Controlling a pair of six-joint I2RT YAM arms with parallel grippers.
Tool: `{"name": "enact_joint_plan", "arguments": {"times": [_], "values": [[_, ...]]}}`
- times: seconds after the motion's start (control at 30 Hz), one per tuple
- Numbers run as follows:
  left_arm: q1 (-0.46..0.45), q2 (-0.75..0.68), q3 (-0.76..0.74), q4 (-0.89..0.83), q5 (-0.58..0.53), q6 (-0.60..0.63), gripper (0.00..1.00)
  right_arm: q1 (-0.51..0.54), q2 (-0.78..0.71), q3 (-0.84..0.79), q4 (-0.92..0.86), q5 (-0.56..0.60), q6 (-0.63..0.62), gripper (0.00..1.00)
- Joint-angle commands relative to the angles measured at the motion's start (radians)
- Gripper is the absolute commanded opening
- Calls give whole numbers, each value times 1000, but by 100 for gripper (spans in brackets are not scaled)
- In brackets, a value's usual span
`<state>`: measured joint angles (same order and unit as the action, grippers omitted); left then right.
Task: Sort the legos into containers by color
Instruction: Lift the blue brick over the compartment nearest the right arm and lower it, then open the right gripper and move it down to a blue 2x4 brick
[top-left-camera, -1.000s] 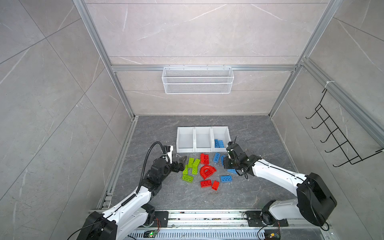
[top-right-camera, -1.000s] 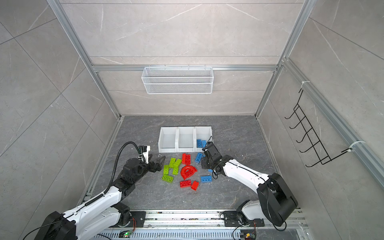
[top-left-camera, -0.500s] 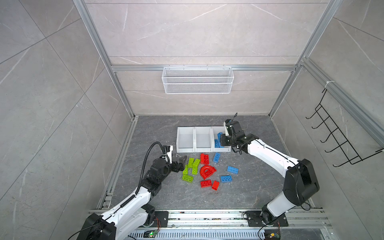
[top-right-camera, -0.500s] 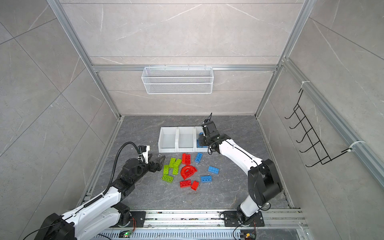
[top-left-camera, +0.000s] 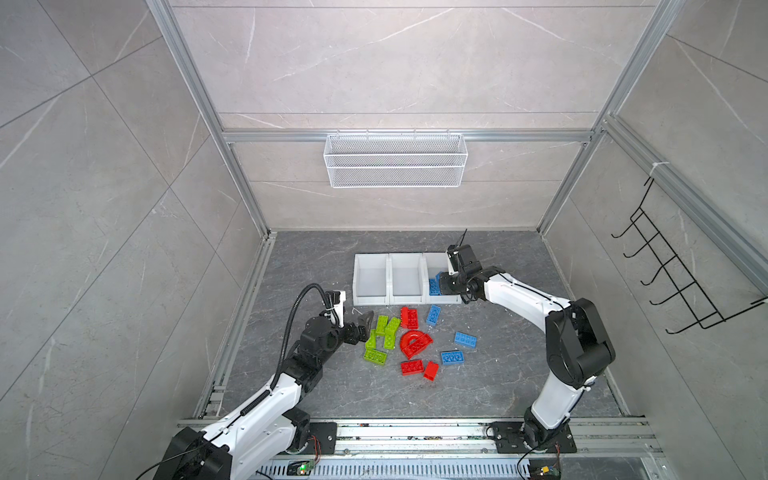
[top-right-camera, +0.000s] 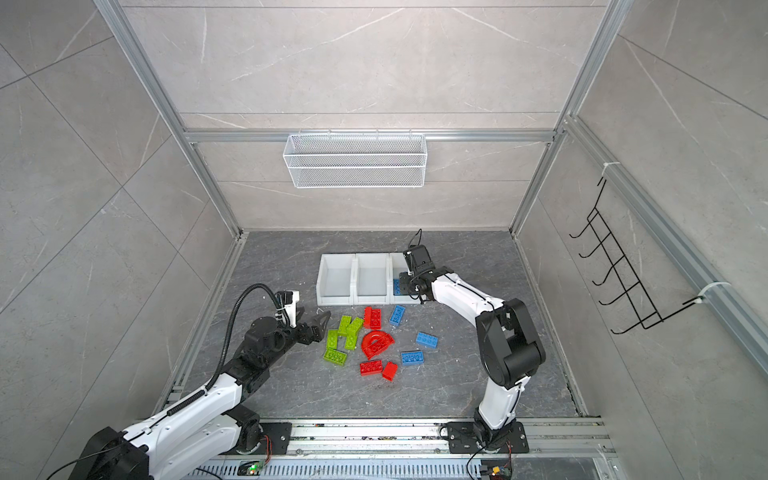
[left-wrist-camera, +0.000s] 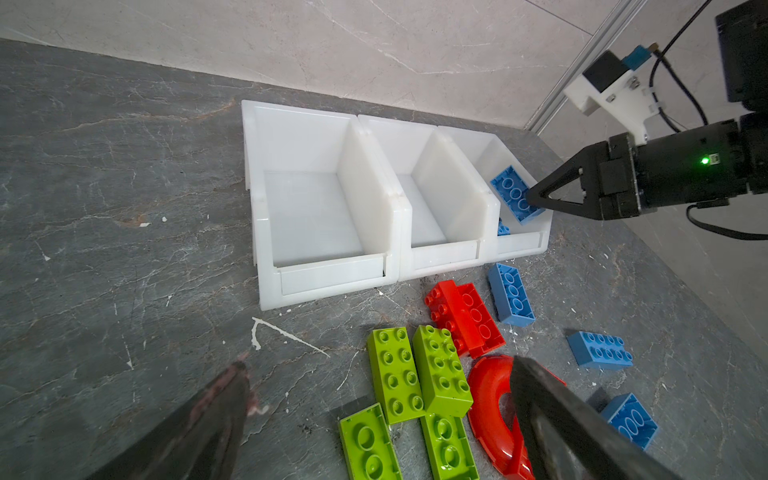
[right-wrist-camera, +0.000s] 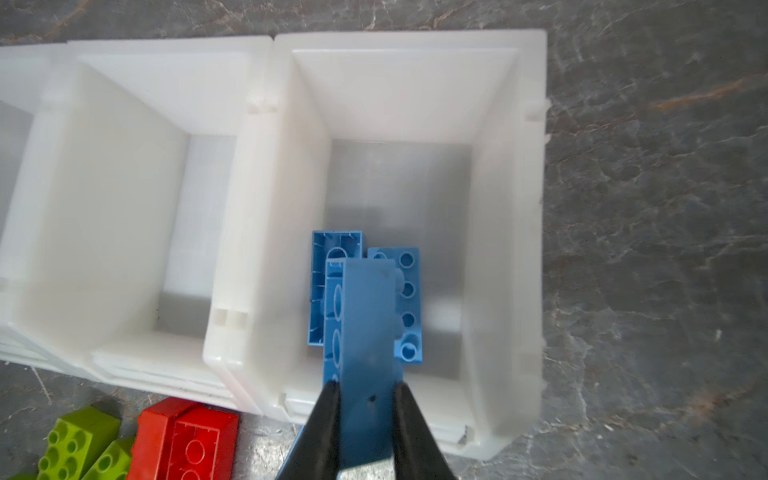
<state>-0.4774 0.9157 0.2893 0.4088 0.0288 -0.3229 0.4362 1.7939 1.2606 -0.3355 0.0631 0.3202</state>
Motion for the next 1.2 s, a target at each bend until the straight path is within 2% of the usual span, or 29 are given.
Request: {"name": "enact_joint_plan", "arguments": {"times": [0.0,0.17,0.27,0.37,0.57,0.73,0.83,0.97,1.07,1.17], "values": [[-1,-16,27,16,-4,16,100,0,45,36,47,-9,-5,24],[-1,-37,20,13,-5,15,100,0,79,47,65,-17,9,28],[-2,-41,22,11,-6,16,100,0,83,62,55,-20,10,38],[-2,-43,22,9,-5,13,100,0,73,77,35,-19,5,41],[-3,-38,20,14,-9,12,100,4,-89,48,-29,-43,-4,43],[-3,-27,21,24,13,6,100,46,-334,-147,-62,-47,48,49],[-2,-14,18,35,20,-2,100,111,-494,-311,-133,29,141,52],[-2,2,20,49,39,-14,100,177,-679,-528,-141,85,297,56],[-1,8,20,54,54,-24,100,198,-748,-628,-139,140,372,58],[-2,14,17,62,60,-24,100,210,-742,-649,-163,173,419,60]]}}
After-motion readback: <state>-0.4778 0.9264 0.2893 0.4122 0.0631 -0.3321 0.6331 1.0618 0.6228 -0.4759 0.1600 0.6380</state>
